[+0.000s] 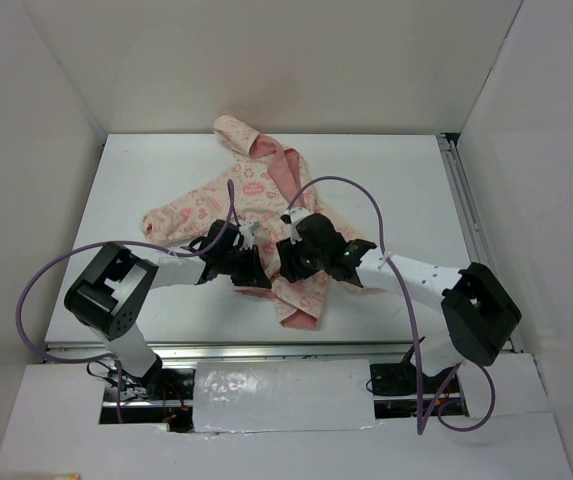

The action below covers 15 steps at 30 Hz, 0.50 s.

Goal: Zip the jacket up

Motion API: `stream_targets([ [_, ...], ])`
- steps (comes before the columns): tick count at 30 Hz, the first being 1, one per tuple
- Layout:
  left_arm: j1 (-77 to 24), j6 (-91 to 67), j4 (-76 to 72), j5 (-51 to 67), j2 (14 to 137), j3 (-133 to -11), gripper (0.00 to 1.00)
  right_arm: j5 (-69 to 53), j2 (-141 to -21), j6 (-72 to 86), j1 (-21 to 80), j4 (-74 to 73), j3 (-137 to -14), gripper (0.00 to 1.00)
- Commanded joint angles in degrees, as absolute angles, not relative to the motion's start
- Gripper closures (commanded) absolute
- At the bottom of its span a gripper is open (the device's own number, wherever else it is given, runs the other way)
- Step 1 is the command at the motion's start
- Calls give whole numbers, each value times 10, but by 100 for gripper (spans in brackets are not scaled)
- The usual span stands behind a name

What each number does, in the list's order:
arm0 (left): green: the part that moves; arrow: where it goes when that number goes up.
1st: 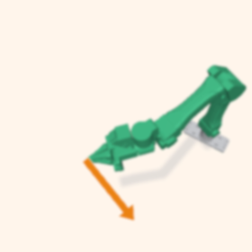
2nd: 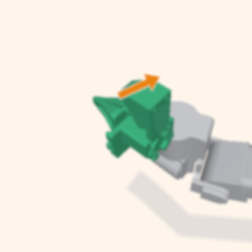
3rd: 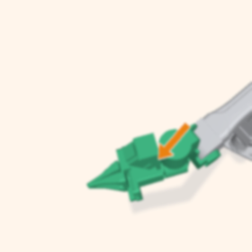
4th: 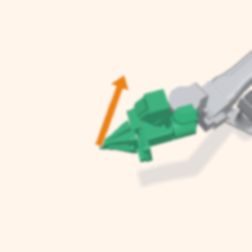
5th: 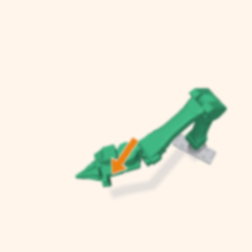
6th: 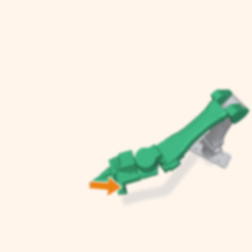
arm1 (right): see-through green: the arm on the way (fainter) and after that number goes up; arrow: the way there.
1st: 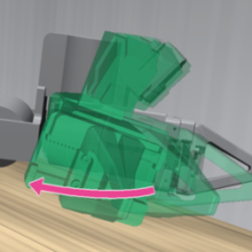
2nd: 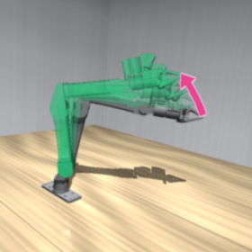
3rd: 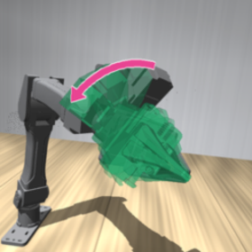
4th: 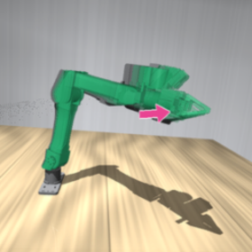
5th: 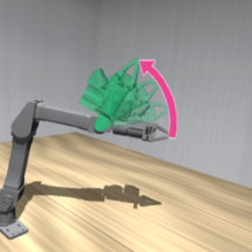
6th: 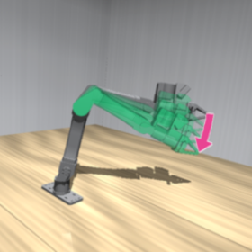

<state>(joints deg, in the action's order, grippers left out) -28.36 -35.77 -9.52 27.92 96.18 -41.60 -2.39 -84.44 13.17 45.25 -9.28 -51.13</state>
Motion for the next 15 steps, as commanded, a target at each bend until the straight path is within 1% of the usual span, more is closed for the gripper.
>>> stream_targets([
  [1, -281, -341, -124, 285, 964, -417, 100, -14, -800, 129, 458, -129, -520, 42],
  [3, -281, -343, -130, 287, 966, -415, 100, -19, -780, 133, 458, -108, -512, 42],
  [6, -281, -341, -128, 287, 967, -415, 100, -75, -789, 126, 458, -76, -520, 41],
  [9, -281, -338, -122, 284, 963, -414, 100, -105, -834, 110, 462, -75, -568, 41],
  [13, -281, -336, -131, 287, 955, -408, 100, -111, -902, 103, 458, -73, -591, 41],
  [15, -280, -337, -134, 291, 954, -407, 100, -119, -916, 105, 442, -66, -589, 42],
])
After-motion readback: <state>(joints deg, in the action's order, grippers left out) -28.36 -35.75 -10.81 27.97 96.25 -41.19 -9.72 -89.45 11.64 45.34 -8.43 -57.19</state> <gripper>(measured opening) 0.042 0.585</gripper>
